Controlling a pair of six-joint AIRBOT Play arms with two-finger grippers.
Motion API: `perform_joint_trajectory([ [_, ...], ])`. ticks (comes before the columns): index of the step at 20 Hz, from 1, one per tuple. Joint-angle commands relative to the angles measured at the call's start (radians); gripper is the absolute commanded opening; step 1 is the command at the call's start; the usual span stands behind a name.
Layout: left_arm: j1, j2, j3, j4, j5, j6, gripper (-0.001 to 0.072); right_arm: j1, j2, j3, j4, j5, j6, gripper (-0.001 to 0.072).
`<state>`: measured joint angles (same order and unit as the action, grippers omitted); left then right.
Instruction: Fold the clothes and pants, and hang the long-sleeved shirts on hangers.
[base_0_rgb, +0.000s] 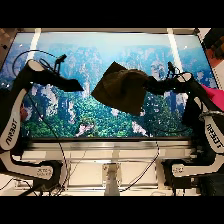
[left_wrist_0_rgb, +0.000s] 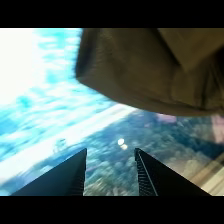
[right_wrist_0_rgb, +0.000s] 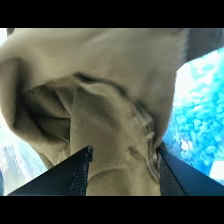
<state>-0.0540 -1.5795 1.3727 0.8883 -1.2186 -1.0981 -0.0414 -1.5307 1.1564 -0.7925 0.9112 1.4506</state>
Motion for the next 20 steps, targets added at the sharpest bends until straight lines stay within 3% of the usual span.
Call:
perform_joint_trajectory([
  [1,-0.109,-0.014,0.000,-0.007,0.116,0.040,0.0354,-0.019,0.001,0.019,-0.024,0.116,-0.003,0.0440],
  [4,-0.155,-0.048,0.000,-0.007,0.287,-0.055,0.0346,-0.019,0.002,0.019,-0.023,0.246,-0.005,0.0440],
  [13,-0.150,-0.172,0.000,0.035,0.445,-0.100,0.0347,-0.019,0.002,0.019,0.054,0.402,-0.082,0.0440],
  [20,-0.148,-0.188,0.000,0.077,0.418,-0.130,0.0346,-0.019,0.002,0.019,0.060,0.418,-0.083,0.0440],
])
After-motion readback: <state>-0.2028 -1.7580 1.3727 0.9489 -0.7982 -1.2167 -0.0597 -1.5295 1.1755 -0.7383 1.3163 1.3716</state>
